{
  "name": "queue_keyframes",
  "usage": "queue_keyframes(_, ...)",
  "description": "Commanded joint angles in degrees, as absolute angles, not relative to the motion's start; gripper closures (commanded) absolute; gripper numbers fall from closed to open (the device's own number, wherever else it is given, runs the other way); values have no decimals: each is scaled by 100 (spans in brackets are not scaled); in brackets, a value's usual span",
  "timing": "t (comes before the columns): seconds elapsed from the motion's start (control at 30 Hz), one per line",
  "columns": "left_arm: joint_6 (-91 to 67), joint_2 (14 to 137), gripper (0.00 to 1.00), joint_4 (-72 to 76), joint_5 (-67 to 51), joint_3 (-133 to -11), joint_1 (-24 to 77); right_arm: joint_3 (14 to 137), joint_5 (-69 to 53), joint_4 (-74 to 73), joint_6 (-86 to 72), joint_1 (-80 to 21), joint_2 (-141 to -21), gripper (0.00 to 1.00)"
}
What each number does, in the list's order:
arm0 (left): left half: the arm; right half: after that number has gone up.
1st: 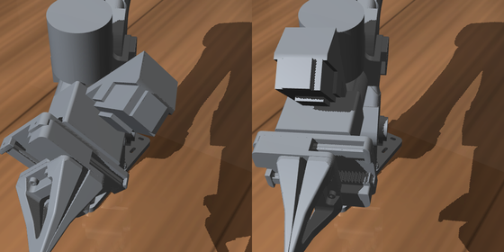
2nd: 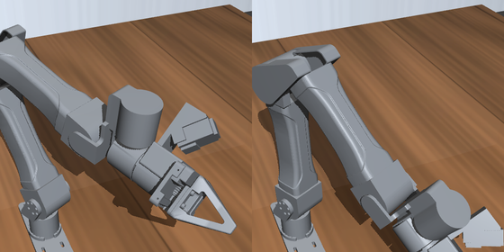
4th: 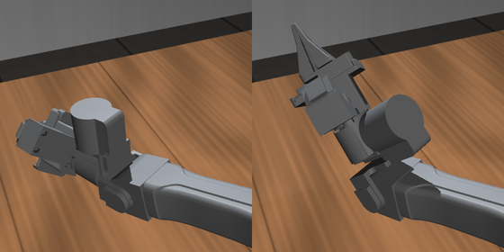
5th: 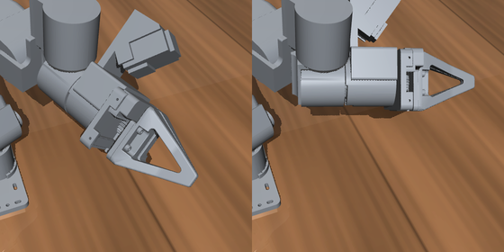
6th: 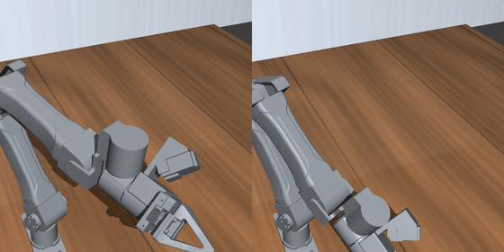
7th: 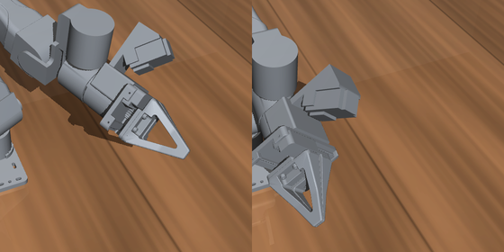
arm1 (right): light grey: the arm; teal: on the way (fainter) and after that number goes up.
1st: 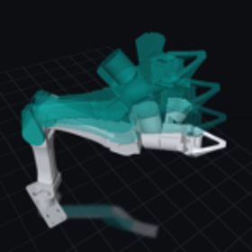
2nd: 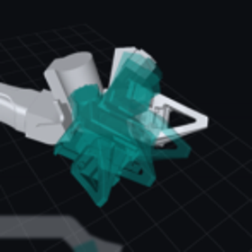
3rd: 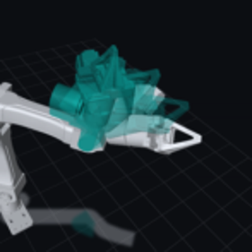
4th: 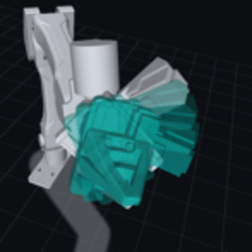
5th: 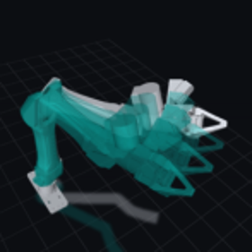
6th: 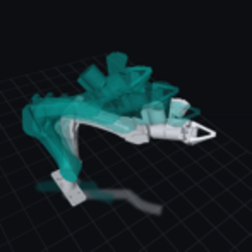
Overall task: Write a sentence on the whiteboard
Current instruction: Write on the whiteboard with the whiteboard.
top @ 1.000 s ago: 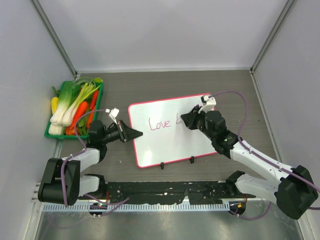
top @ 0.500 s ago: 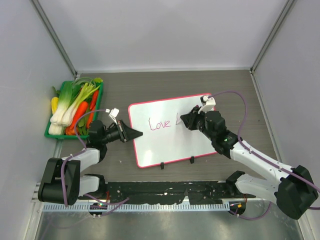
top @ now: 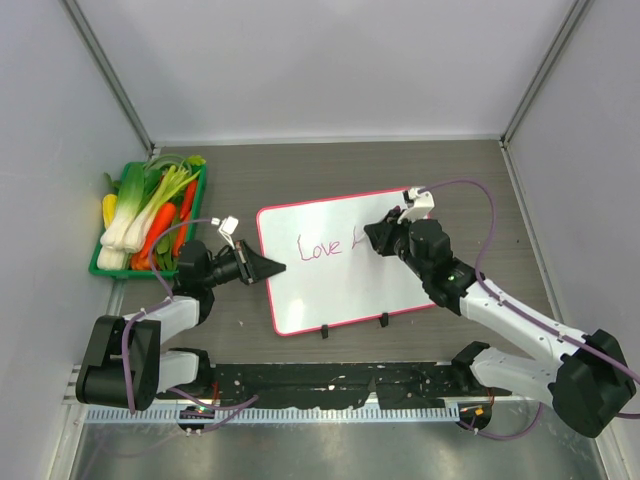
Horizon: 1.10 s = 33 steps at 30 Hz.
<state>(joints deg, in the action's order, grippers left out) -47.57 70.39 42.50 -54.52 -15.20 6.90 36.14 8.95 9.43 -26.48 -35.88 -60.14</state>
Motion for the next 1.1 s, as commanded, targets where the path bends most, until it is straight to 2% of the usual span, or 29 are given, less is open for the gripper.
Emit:
queue_keyframes(0.0,-4113,7137,100,4008,-5045,-1556,765,3850,1213,1107,-2496,-3560,-6126,99)
queue_keyframes(0.6,-4096,7119,100,3964,-5036,-1556,782,3753,1591,923,-2557,-3489,-6038,99)
queue_keyframes(1.07,-4096,7110,100,3955,-5036,-1547,773,3463,1292,809,-2610,-3489,-5915,99)
